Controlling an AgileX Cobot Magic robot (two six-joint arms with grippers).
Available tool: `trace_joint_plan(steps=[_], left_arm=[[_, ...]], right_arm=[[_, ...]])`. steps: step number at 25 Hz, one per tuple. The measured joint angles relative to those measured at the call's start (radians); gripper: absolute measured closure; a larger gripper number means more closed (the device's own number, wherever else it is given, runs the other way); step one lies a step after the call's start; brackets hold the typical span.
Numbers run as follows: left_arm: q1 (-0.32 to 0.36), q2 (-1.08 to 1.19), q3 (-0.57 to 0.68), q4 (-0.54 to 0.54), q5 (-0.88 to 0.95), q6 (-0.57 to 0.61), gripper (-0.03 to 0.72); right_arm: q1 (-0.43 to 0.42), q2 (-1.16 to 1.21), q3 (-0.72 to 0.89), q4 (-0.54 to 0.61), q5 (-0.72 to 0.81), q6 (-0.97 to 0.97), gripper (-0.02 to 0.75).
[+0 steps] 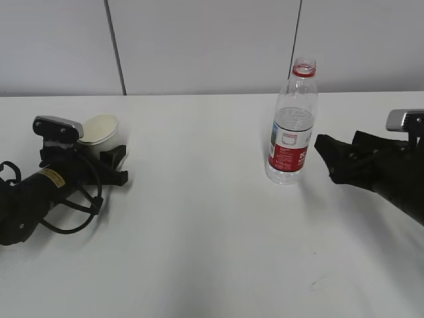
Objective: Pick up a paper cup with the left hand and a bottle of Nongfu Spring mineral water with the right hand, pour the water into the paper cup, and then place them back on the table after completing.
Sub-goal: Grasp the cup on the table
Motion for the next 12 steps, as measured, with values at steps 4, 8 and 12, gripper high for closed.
trace_joint_plan(steps=[4, 8, 12], left_arm=[[0.0, 0.0, 0.0, 0.0, 0.0, 0.0, 0.336], [0.0, 0.0, 0.0, 0.0, 0.0, 0.0, 0.336], [0.0, 0.0, 0.0, 0.0, 0.0, 0.0, 0.336]], right_arm=[[0.0, 0.04, 0.0, -0.013, -0.005, -0.088, 0.151], [0.0, 0.049, 0.0, -0.017, -0.005, -0.158, 0.151], [0.0, 0.049, -0.001, -0.017, -0.005, -0.17, 0.151]])
